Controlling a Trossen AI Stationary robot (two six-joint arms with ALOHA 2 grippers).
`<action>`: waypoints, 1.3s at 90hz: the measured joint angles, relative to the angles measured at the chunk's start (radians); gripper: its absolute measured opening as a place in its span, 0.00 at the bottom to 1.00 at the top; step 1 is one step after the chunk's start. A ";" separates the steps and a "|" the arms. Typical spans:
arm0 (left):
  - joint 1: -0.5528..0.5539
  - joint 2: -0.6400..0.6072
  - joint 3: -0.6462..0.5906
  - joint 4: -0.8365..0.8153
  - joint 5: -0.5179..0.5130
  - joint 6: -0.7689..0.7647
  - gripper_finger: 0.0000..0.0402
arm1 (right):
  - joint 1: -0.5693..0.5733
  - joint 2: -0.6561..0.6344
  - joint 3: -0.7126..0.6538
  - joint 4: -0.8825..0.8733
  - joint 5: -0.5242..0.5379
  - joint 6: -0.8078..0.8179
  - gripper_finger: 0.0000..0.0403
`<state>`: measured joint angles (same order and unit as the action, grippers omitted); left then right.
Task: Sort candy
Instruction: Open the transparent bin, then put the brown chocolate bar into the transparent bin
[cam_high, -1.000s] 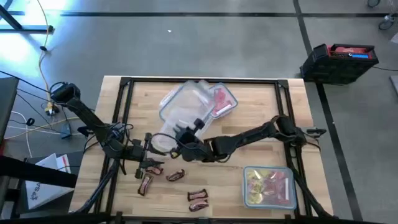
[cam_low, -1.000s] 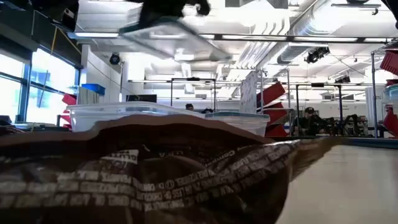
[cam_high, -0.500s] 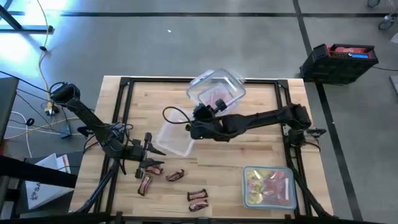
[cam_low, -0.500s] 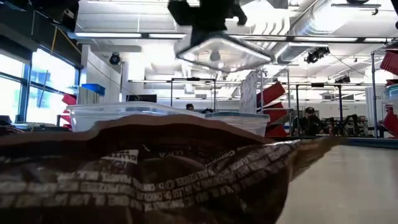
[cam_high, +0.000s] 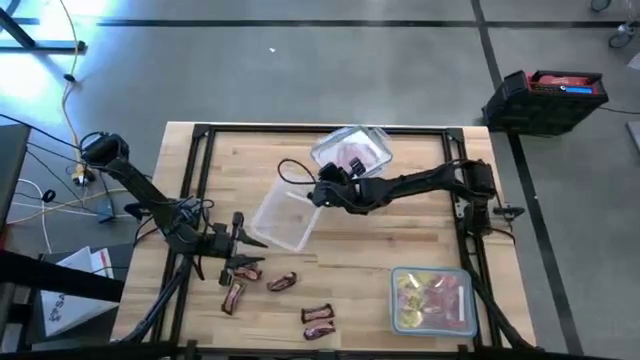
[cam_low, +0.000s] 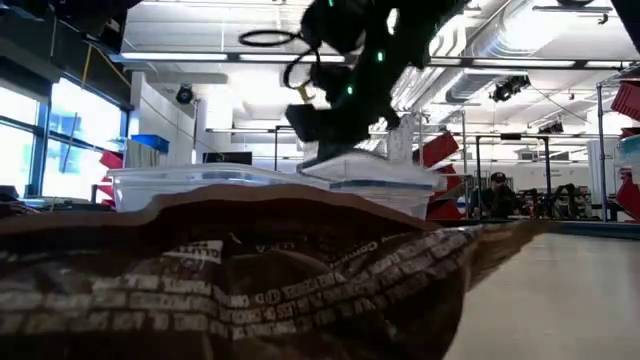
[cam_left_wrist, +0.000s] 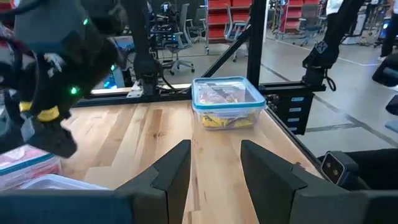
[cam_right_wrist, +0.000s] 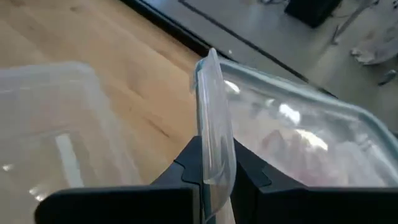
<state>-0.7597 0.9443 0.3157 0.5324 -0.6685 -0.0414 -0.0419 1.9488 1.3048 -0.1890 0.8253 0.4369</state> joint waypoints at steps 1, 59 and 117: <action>0.000 0.000 0.000 0.000 0.000 0.000 0.31 | -0.003 0.000 -0.007 0.013 -0.006 -0.001 0.04; 0.000 0.000 0.000 -0.013 -0.021 -0.007 0.31 | -0.007 0.000 -0.040 0.085 -0.112 0.009 0.27; 0.000 0.000 0.000 -0.034 -0.044 -0.015 0.31 | 0.266 0.000 0.277 -0.009 -0.274 -0.392 0.40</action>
<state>-0.7597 0.9440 0.3157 0.4980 -0.7128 -0.0568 0.2242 1.9484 1.5821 -0.1984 0.5517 0.0450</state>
